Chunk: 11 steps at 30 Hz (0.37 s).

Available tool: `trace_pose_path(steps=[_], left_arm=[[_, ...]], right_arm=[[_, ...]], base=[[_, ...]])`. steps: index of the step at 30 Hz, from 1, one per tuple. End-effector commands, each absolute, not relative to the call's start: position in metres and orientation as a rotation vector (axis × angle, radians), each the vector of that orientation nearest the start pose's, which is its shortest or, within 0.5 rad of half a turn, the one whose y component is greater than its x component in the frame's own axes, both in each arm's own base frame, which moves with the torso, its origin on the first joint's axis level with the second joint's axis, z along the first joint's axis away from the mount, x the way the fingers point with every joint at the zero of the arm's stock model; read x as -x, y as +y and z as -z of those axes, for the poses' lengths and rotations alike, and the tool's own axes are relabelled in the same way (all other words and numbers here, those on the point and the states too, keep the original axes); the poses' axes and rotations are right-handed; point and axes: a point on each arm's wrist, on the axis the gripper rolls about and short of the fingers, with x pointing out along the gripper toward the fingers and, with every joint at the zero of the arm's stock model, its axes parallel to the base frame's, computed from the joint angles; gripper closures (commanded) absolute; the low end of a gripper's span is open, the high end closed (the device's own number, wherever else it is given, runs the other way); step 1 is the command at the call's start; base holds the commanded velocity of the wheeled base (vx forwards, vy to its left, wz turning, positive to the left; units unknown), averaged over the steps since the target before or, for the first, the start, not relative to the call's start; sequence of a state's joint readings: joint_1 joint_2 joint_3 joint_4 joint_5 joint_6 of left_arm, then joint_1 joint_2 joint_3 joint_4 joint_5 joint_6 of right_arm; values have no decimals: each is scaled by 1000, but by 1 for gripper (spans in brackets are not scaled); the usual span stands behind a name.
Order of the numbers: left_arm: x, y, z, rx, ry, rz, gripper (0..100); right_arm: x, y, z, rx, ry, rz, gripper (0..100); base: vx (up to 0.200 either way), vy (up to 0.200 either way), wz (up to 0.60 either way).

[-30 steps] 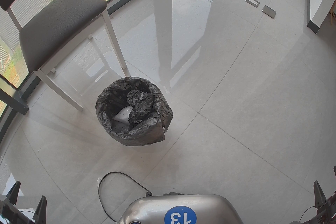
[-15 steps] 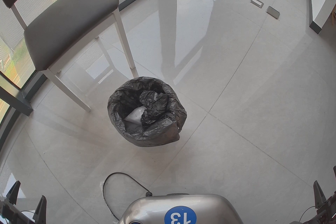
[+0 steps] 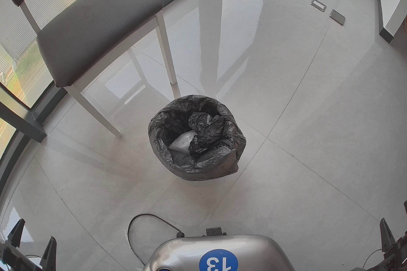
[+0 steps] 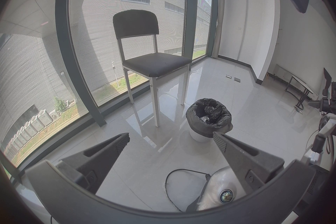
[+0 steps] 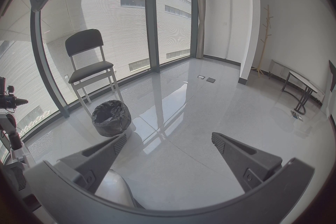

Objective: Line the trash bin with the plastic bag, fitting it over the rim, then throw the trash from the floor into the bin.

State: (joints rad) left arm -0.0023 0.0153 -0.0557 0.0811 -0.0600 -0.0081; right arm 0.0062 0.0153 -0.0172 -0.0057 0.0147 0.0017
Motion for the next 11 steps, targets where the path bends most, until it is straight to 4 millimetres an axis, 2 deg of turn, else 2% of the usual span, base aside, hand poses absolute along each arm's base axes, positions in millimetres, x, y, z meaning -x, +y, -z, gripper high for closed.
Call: trace_pose_path(steps=[1,11], left_arm=[[27,-1,-83,10,25,61,0],[27,-1,-82,8,26,63,0]], right_arm=[[23,0,-76,-2,-3,-21,0],[23,0,-76,-2,-3,-20,0]], base=[[0,0,0],[0,0,0]])
